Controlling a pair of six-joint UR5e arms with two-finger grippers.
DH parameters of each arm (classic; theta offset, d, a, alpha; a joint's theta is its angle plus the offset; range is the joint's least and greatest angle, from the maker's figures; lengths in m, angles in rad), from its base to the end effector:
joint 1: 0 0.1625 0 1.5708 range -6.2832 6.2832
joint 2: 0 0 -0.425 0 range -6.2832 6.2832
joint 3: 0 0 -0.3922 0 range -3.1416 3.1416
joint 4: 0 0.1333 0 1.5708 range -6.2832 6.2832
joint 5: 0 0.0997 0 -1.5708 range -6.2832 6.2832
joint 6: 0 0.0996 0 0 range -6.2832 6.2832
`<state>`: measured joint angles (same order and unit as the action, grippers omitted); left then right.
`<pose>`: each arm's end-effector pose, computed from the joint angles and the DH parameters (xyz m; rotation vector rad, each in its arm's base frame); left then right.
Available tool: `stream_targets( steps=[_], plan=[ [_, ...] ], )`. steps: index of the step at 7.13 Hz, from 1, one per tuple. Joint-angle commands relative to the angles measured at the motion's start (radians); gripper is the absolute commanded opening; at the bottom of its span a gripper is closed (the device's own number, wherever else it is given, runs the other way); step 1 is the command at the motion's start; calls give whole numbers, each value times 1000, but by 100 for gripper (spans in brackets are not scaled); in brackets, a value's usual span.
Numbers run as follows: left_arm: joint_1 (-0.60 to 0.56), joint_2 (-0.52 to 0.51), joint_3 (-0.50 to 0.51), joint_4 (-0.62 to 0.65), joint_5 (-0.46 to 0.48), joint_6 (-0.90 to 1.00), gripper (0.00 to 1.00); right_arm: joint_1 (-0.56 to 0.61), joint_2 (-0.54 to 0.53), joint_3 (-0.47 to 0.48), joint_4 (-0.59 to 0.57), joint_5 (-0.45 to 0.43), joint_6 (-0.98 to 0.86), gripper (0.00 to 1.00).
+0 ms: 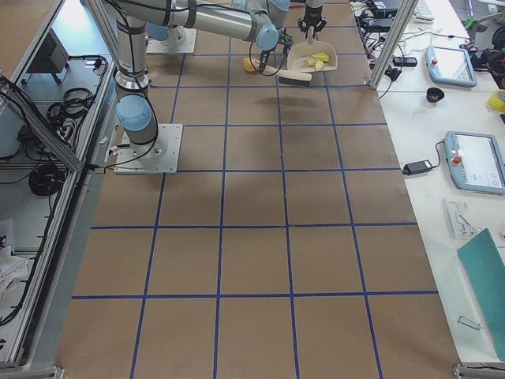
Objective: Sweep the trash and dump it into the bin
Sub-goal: 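Move the brush toward the yellow potato while the left gripper repositions the dustpan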
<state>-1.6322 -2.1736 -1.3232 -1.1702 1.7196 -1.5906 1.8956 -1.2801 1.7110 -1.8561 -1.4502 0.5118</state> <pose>-0.1620 -0.7041 0.2823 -2.1266 2.2094 -0.2152 0.3172 -0.4867 0.2936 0.3009 3.0632 0.2806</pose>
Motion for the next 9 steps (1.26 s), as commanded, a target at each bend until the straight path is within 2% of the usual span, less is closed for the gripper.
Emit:
stream_targets(
  steps=[1,3,4,7,9],
  plan=[
    [55,67,7,-131,15,46,0,2,-97,120,3,2,13,0],
    [121,130,-10,-274,60,136,0,49,-159,237,-9,19,86,0],
    [144,143,-16,-284,116,144,0,110,-157,245,-21,19,130,0],
    [190,198,-181,-267,138,196,0,218,-153,262,-90,17,174,0],
    [192,209,-290,-194,195,181,0,246,-160,294,-92,-4,149,0]
  ],
)
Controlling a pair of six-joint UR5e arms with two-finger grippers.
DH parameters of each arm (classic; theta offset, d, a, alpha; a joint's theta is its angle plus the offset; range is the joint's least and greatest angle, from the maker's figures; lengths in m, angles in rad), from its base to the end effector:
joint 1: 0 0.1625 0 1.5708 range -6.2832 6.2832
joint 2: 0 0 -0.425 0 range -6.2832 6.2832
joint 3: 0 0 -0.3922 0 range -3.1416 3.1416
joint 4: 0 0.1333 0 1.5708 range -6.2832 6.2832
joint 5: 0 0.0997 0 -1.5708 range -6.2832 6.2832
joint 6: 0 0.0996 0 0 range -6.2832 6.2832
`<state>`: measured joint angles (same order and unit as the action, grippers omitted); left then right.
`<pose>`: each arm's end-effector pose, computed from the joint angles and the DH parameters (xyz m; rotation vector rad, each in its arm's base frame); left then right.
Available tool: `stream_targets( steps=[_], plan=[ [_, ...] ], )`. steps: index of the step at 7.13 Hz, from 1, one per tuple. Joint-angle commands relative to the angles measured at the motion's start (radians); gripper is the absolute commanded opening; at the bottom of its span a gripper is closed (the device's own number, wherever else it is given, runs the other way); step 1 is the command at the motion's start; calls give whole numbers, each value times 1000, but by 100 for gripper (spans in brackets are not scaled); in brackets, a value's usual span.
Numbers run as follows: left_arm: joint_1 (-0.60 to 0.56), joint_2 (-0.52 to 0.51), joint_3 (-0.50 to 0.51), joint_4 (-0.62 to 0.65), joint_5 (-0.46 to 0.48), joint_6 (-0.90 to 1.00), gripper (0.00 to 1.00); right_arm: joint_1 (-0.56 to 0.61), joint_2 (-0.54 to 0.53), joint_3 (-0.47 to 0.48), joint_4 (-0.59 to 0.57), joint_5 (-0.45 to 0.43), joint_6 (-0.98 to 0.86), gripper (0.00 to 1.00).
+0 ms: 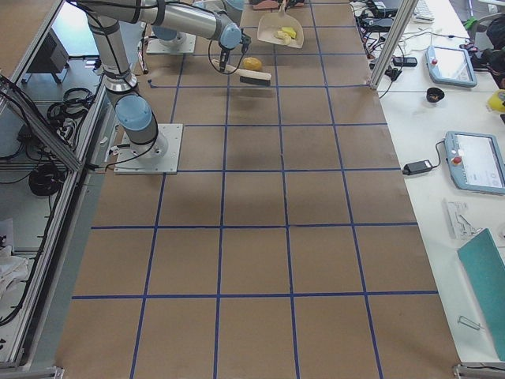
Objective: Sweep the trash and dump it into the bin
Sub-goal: 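Move the brush toward the yellow potato while the left gripper repositions the dustpan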
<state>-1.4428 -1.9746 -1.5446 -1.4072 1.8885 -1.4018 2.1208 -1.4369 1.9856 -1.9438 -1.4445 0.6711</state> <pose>-0.0236 -0.6170 0.2951 -1.8772 2.0244 -0.0246 0.3712 -0.3264 0.2644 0.2062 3.1139 0.3383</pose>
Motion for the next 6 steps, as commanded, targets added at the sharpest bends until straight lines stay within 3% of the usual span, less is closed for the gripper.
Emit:
stream_targets(
  steps=[1,3,6],
  plan=[
    [2,16,-136,135,37,-19,0,27,-3,21,-3,1,-19,0],
    [-4,58,-257,232,75,-55,0,51,-8,21,-35,-10,-33,0],
    [-33,137,-279,231,89,-179,0,120,3,21,-40,4,94,0]
  ],
)
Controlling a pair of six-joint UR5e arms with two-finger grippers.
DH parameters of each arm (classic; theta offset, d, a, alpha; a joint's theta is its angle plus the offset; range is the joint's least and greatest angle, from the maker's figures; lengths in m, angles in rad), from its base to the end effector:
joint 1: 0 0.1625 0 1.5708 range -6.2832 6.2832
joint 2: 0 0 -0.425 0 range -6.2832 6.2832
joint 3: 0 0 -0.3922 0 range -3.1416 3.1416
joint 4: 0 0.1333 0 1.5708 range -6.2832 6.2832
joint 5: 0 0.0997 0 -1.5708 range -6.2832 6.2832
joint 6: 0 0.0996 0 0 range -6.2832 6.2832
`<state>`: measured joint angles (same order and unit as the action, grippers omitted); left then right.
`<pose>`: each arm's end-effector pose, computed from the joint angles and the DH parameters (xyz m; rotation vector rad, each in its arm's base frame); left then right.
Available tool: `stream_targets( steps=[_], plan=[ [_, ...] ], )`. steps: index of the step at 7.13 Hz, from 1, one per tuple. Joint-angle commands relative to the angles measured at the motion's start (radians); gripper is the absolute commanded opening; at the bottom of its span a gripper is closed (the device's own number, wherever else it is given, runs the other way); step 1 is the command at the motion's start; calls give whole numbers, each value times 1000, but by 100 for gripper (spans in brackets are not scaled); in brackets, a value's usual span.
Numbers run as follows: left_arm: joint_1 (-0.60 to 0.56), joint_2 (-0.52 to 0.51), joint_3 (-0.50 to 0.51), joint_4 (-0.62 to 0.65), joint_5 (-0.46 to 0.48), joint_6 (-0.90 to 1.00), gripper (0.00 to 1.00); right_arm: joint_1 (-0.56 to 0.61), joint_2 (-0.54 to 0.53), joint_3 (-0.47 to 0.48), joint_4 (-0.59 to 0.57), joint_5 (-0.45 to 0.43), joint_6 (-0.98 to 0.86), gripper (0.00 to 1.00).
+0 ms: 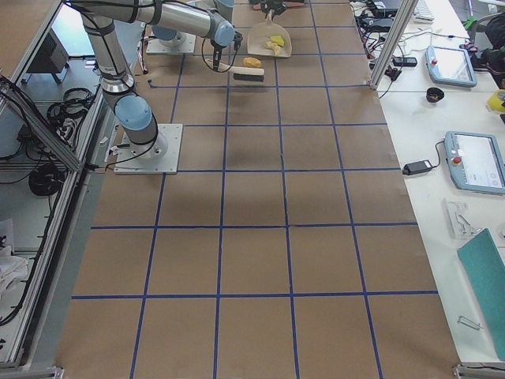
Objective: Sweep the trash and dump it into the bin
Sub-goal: 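Sweep the yellow potato into the dustpan with the right-held brush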
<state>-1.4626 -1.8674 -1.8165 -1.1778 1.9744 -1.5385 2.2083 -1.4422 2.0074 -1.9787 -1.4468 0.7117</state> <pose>-0.0348 -0.5521 0.2611 -1.9758 1.8883 -0.2123 0.3960 -0.2900 0.2607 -0.1312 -3.1217 -0.3134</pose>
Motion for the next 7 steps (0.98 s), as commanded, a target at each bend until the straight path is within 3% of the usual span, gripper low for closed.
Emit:
stream_targets(
  steps=[1,5,7],
  plan=[
    [-28,39,-21,1,3,-67,0,48,9,1,-2,5,72,0],
    [-74,111,-235,108,20,-92,0,76,17,1,-5,14,97,0],
    [-128,117,-250,116,18,-144,0,76,49,-4,-59,57,110,0]
  ],
)
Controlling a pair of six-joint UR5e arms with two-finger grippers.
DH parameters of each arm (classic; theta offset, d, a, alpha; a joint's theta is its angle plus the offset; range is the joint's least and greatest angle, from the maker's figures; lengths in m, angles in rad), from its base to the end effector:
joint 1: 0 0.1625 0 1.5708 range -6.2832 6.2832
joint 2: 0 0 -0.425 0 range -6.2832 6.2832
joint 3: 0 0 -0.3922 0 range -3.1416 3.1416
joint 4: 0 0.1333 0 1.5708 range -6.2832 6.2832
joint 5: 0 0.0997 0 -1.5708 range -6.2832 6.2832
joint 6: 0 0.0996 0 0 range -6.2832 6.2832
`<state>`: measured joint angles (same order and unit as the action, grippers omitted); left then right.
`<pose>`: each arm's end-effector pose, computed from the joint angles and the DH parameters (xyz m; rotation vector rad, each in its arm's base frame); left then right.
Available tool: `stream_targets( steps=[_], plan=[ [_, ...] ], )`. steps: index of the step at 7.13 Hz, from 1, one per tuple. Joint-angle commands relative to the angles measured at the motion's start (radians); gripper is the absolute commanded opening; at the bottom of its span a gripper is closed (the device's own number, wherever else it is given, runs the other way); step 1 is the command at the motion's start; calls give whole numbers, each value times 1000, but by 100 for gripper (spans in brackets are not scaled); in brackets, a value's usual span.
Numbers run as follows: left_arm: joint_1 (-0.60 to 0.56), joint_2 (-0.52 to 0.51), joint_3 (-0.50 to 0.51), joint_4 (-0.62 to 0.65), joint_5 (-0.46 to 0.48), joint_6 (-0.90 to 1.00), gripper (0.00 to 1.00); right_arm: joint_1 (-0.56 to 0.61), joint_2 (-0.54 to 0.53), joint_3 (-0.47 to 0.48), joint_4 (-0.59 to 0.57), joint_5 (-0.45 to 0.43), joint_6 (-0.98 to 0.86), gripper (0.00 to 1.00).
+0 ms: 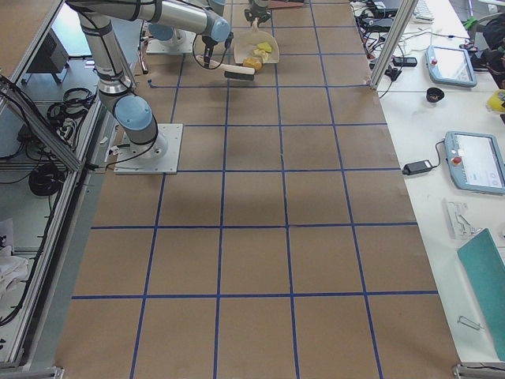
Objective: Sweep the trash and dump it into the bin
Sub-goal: 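Sweep the yellow potato into the dustpan with the right-held brush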
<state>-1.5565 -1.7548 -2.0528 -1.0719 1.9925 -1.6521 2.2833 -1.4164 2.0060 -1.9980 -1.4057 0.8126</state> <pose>-0.0858 -0.4706 0.2318 -1.9809 1.8659 -0.2697 0.4230 -0.2607 0.2513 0.1767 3.1085 0.3611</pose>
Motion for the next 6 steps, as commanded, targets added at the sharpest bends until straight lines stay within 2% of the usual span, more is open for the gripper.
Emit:
stream_targets(
  steps=[1,3,6],
  plan=[
    [-63,0,-12,10,-1,-64,0,1,66,-13,-111,16,38,0],
    [-86,-15,-1,10,-4,-81,0,1,131,-67,-156,14,57,0],
    [-135,-28,13,20,-18,-78,0,1,139,-101,-151,16,89,0]
  ],
)
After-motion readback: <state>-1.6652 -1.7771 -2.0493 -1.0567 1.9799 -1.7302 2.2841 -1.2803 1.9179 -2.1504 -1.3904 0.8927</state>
